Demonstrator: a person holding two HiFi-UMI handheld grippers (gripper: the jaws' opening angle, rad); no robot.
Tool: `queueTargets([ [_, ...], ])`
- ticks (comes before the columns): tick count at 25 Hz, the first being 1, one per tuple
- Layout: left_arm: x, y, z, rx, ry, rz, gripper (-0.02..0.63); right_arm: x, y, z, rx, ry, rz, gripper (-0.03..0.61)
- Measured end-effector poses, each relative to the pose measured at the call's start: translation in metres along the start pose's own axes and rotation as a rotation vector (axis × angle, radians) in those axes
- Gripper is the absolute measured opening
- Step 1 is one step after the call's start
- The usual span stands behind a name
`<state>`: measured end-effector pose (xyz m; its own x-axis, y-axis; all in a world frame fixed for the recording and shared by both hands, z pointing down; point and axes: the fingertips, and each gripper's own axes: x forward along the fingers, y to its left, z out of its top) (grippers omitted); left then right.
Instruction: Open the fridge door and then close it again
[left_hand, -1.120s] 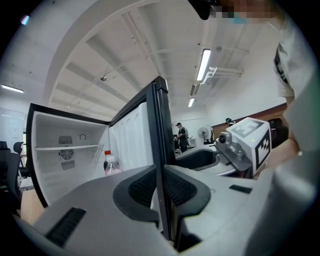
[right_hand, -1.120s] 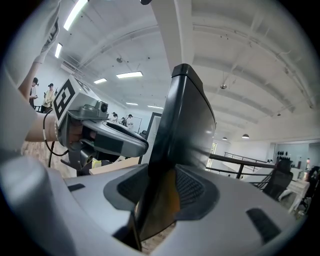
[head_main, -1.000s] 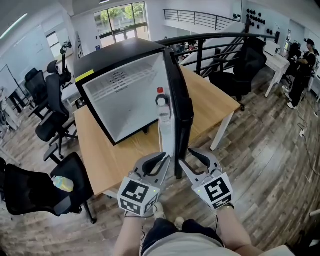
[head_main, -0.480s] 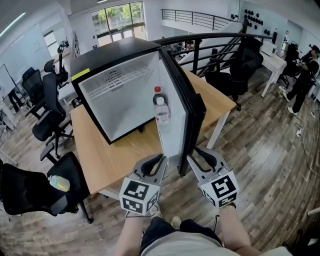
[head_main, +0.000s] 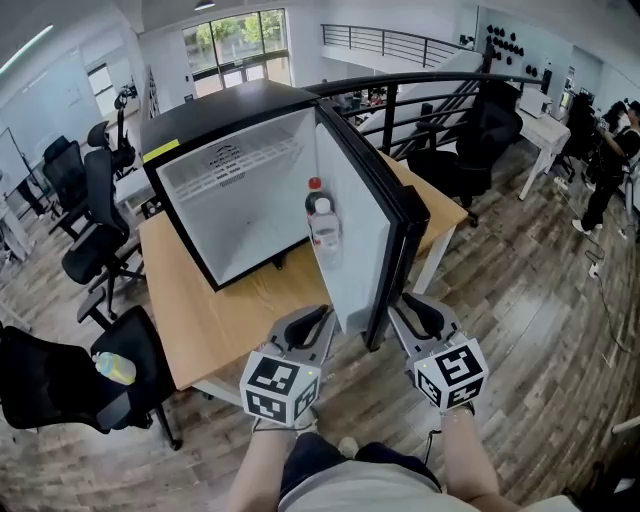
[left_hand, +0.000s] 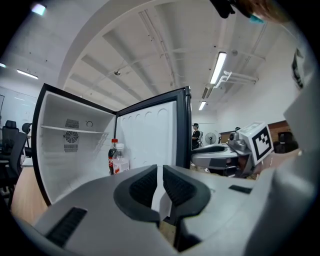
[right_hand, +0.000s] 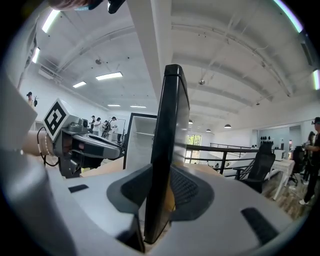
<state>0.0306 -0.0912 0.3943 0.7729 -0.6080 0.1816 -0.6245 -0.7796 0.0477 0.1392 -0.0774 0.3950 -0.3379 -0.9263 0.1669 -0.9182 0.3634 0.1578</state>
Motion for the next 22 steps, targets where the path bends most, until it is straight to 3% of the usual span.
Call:
queueTargets([
  [12, 0.007, 0.0, -0.007, -0.014, 0.014, 0.003, 0.031, -0.008, -0.021, -0.005, 0.016, 0.0, -0.057, 0.114],
  [22, 0.008, 0.004, -0.009, -0.01, 0.009, -0.001, 0.025, -0.005, -0.024, -0.009, 0.014, -0.002, -0.076, 0.075],
])
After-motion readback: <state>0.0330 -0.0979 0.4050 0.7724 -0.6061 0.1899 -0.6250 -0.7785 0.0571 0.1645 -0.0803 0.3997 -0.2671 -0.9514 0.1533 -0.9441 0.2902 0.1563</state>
